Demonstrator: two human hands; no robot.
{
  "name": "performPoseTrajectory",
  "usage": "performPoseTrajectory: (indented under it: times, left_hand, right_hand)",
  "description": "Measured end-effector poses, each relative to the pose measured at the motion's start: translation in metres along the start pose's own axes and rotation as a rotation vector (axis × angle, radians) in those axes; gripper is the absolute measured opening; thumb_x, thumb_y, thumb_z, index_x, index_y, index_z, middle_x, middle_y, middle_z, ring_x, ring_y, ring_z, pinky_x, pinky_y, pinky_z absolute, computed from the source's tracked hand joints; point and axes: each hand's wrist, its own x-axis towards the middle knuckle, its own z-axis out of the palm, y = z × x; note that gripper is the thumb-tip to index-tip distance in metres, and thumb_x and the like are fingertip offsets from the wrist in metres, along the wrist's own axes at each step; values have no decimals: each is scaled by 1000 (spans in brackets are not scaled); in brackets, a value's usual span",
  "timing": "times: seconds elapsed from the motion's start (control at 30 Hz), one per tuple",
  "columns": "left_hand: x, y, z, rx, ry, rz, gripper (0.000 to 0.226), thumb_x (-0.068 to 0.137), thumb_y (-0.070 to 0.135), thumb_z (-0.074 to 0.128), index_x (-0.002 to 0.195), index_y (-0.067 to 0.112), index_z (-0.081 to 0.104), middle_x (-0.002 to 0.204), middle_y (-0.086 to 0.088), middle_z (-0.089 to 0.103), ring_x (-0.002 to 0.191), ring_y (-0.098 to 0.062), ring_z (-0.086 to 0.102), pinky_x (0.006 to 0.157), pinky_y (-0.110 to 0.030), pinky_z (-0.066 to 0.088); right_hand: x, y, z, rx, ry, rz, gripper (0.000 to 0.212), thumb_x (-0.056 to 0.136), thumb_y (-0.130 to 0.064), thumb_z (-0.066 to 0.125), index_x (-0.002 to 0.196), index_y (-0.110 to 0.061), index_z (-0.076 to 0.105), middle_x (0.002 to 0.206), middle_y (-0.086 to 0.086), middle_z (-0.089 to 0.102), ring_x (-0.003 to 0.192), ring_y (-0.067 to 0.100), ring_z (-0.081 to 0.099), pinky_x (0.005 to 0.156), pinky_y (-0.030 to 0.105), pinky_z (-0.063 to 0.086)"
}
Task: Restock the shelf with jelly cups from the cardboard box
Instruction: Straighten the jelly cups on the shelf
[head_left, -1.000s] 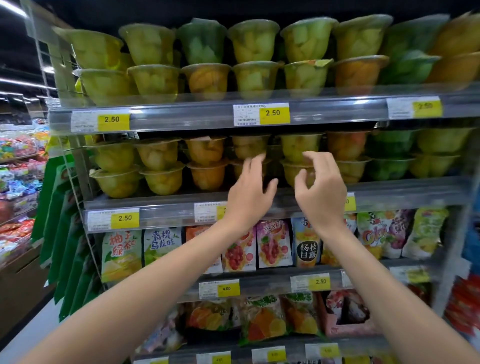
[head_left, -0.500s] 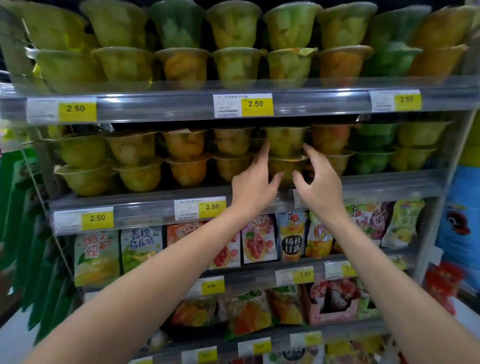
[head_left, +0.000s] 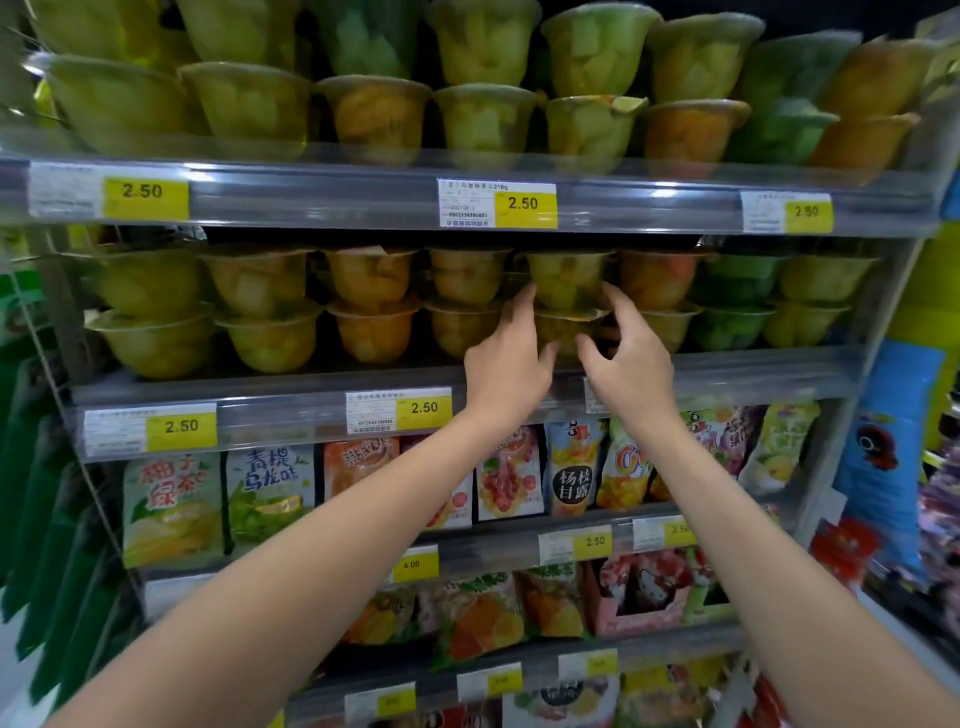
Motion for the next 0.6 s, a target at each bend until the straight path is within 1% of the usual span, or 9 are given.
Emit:
performPoseTrajectory:
  times: [0.13,0.23,0.37,0.47,0.6]
  left_hand:
    - [2,-1,-1,5,-32,-11,63,95,28,53,149,17,22,148,-3,39,115,-29,56,76,-36,45]
    - [2,0,-2,-23,-45,-20,65,94,25,54,150,16,21,147,-5,41,115,-30,56,77,-38,46]
    - [3,0,-4,-14,-83,-50,66,94,25,53,150,15,19,149,-5,38,117,-31,54,79,-40,47]
    - [3,0,-5,-7,-101,-47,65,95,25,52,150,15,20,150,-5,37,117,-31,55,79,-40,48]
    - [3,-1,-5,-4,-111,-48,64,95,25,53,150,15,22,150,-6,37,116,-31,55,79,-40,47]
  right_hand:
    - [2,-8,7,-76,24,46,55,90,-28,58,142,-25,41,139,-5,53,121,22,53,89,36,46]
    - [4,-12,11,-96,22,80,54,89,-26,57,141,-24,42,137,-3,54,119,25,53,87,37,46]
    - [8,-15,13,-68,-21,122,57,88,-22,57,142,-20,40,137,1,54,120,27,53,90,40,48]
    - [9,-18,9,-72,-55,133,57,89,-19,58,143,-18,40,137,3,54,121,25,52,90,33,44]
    - [7,-20,2,-24,-111,90,57,90,-11,57,144,-11,40,138,5,53,123,20,50,90,14,34]
